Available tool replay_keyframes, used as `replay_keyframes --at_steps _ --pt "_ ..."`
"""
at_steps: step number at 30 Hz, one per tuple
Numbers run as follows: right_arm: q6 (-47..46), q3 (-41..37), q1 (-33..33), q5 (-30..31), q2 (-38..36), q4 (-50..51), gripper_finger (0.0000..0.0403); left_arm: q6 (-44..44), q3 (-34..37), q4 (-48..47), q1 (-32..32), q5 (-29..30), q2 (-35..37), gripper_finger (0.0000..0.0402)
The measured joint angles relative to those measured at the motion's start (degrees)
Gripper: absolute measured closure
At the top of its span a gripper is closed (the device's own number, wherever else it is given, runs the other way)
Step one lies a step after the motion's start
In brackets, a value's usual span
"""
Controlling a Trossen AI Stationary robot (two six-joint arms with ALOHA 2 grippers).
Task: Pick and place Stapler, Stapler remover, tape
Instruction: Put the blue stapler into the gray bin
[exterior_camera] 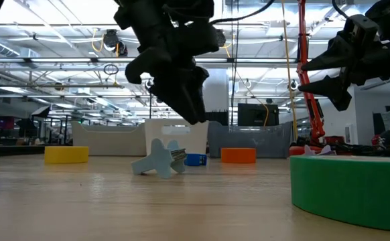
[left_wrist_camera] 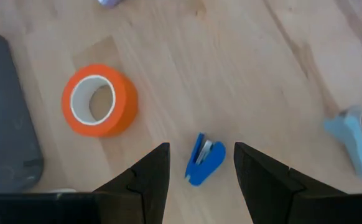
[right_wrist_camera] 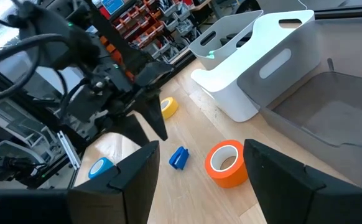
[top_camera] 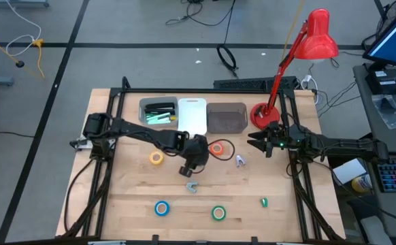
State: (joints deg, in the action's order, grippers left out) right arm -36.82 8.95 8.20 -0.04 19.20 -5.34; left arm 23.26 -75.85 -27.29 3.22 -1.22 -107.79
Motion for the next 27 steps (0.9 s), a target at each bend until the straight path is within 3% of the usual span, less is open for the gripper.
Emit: replay_keyframes --at_steps 8,27 --pt "0.0 0.0 0.0 0.0 0.0 0.0 0.0174 2.3 0.0 0.2 -2.5 -5.1 -1.2 0.0222" --pt "0.0 0.0 0.0 0.0 0.0 0.0 0.0174 8.6 0.0 0.3 -2.6 -6.5 -5.3 0.0222"
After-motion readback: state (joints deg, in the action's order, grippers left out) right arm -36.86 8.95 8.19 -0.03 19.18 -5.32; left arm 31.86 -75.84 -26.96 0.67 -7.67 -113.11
